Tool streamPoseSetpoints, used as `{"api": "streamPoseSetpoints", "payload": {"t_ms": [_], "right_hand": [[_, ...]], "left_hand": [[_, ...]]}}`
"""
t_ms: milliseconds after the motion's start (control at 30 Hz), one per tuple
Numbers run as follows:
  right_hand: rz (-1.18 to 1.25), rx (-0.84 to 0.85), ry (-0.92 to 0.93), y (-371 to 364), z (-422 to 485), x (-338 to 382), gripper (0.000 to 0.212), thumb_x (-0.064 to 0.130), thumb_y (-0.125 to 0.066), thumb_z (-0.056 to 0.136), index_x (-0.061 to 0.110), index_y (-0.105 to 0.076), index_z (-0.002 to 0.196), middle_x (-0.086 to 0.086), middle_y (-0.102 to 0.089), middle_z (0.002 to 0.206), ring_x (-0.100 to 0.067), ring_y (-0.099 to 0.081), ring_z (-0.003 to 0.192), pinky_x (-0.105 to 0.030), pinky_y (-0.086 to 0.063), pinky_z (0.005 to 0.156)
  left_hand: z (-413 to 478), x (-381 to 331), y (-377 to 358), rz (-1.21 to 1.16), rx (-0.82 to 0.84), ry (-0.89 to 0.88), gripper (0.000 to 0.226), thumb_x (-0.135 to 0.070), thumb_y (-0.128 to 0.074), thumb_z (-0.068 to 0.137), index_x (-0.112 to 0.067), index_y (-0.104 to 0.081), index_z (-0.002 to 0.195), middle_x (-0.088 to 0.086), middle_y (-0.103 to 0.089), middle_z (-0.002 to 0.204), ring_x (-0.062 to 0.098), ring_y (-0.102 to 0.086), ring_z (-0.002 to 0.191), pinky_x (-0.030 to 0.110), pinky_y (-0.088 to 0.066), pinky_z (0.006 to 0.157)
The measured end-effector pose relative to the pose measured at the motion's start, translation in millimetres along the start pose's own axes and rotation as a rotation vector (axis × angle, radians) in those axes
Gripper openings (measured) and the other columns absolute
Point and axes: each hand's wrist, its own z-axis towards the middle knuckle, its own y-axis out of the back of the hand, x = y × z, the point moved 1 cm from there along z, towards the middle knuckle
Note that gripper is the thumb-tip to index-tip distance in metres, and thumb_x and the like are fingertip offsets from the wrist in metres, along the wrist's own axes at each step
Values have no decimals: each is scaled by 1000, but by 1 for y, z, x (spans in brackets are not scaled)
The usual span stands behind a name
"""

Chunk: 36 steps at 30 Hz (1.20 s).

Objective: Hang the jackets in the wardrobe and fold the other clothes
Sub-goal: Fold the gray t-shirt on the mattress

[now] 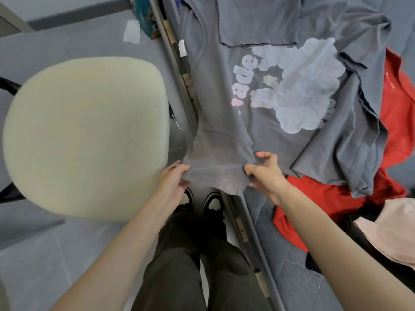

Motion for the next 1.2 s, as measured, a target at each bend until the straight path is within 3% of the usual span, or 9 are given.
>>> {"api": "streamPoseSetpoints", "payload": {"t_ms": [67, 233, 367, 467, 600, 700, 800, 1000, 1200], "right_hand": [[-8, 34, 37, -13, -9, -4, 58, -11, -53, 81, 33, -29, 112, -5, -55, 82, -6, -53, 55, -24, -48, 51], [-139, 128, 209, -56, -26, -9, 58, -12, -42, 85, 37, -53, 113, -16, -54, 87, -24, -48, 71, -38, -46, 66], [-93, 5, 134, -75, -32, -9, 44, -6, -34, 87, 21, -69, 88, -7, -44, 69, -19, -38, 59, -25, -35, 56], [81, -43, 77, -79, -39, -3, 33, -3, -39, 90, 11, -68, 81, -3, -60, 70, -11, -57, 57, -18, -45, 50], [91, -32, 80, -80, -48, -2, 18, -8, -60, 85, 7, -64, 93, -9, -56, 67, -13, -55, 50, -20, -51, 48], [150, -59, 30, -78, -55, -6, 28, -15, -53, 84, 11, -56, 95, -10, -50, 78, -13, -53, 51, -25, -58, 55], [139, -84, -33, -77, -62, -4, 30, -12, -50, 87, 16, -55, 95, -11, -50, 92, -11, -58, 48, -24, -56, 50], [-8, -55, -50, -70, -66, 20, 15, 7, -60, 89, 20, -66, 85, 0, -57, 72, -10, -54, 51, -20, -51, 50], [156, -47, 14, -50, -47, 53, 12, 18, -60, 92, 17, -72, 93, 4, -66, 77, -11, -62, 67, -21, -49, 73]], "left_hand": [[-7, -15, 18, -119, 25, 34, 18, 7, -49, 88, -7, -55, 78, 6, -56, 70, 12, -57, 56, 25, -51, 56], [-16, -47, 51, -96, 83, -12, 36, 7, -47, 86, -11, -58, 57, 2, -55, 62, 11, -55, 59, 18, -52, 53], [-14, -66, 63, 152, 139, 89, 44, 3, -50, 87, -12, -42, 46, 1, -48, 50, 10, -60, 58, 32, -55, 80], [-12, -76, 66, 297, 226, 156, 63, -5, -51, 91, -15, -40, 30, -3, -46, 40, 9, -59, 60, 32, -50, 87], [-11, -87, 71, 444, 217, 82, 51, -26, -56, 95, -17, -50, 46, -6, -43, 40, 9, -55, 58, 29, -50, 82], [-10, -89, 85, 721, 58, -188, 38, -30, -57, 94, -16, -50, 60, -3, -43, 50, 15, -45, 56, 28, -45, 66], [-15, -90, 94, 915, 15, -384, 34, -29, -51, 96, -13, -52, 66, 2, -46, 65, 20, -44, 68, 32, -40, 66], [-23, -111, 71, 362, 79, -155, 14, -16, -60, 88, -16, -56, 75, -2, -54, 68, 12, -55, 64, 23, -50, 63], [-13, -152, 13, 218, 174, -76, 16, -19, -60, 89, -18, -56, 73, -1, -61, 69, 7, -65, 53, 20, -52, 57]]}}
